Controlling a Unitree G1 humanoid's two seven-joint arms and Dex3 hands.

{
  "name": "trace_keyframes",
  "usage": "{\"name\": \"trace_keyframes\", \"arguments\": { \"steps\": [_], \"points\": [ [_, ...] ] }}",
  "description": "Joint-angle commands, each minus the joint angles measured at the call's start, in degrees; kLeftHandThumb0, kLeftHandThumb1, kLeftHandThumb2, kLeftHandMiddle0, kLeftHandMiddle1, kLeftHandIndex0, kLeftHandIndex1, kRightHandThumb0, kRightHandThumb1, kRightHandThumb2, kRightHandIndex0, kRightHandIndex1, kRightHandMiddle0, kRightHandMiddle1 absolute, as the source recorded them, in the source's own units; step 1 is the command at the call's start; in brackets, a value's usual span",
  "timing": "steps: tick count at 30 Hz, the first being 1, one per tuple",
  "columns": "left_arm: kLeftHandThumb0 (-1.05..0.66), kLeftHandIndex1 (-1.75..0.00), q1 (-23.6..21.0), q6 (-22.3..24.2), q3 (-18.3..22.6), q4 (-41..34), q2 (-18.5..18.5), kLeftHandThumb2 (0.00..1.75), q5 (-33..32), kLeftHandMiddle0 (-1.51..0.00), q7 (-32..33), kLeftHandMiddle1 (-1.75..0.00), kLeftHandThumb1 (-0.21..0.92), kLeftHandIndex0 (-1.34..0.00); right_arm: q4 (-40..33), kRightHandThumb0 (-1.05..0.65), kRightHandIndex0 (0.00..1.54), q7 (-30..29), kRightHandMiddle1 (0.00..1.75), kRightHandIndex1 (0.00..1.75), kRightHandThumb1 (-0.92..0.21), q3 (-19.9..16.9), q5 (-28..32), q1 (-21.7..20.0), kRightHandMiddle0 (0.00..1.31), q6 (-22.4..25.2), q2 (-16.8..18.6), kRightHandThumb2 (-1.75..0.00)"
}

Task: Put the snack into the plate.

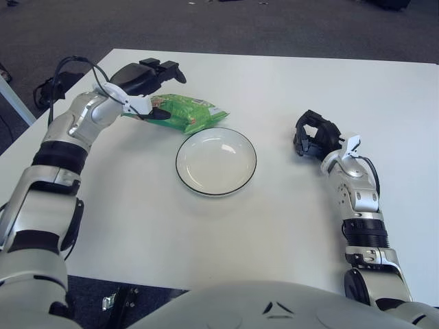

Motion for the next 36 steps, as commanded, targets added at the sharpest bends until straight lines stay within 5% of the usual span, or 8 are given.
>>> {"name": "trace_keyframes", "arguments": {
  "steps": [1, 10, 22, 36],
  "points": [
    [-0.8, -0.15, -2.88, -1.11, -2.48, 1.34, 1.58, 0.72, 3.75, 0.0, -0.58, -0.09, 0.48, 0.0, 3.77, -0.45, 1.15, -0.18, 1.75, 1.75, -0.43, 1.25, -1.11, 4.38, 0.52, 4.25, -0.06, -1.17],
    [-0.97, 0.0, -6.48, -1.8, -6.55, 6.13, 0.63, 0.46, 9.09, 0.0, 1.68, 0.0, 0.67, 0.0, 3.87, -0.45, 1.16, -0.32, 1.75, 1.75, -0.43, 1.75, -1.43, 4.41, 0.53, 4.07, -0.36, -1.18],
    [-0.95, 0.0, -9.19, -2.49, -8.42, 13.64, -2.34, 0.41, 8.64, 0.0, 3.12, 0.0, 0.65, 0.0, 3.9, -0.45, 1.16, -0.21, 1.75, 1.75, -0.42, 2.24, -1.69, 4.61, 0.53, 3.39, -0.67, -1.18],
    [-0.96, 0.0, -13.34, 0.31, -11.95, 25.14, -10.79, 0.41, 9.6, 0.0, 5.4, 0.0, 0.63, 0.0, 2.84, -0.46, 1.25, 1.04, 1.75, 1.75, -0.38, 3.94, -2.05, 5.42, 0.56, 2.49, -1.89, -1.24]
  ]
}}
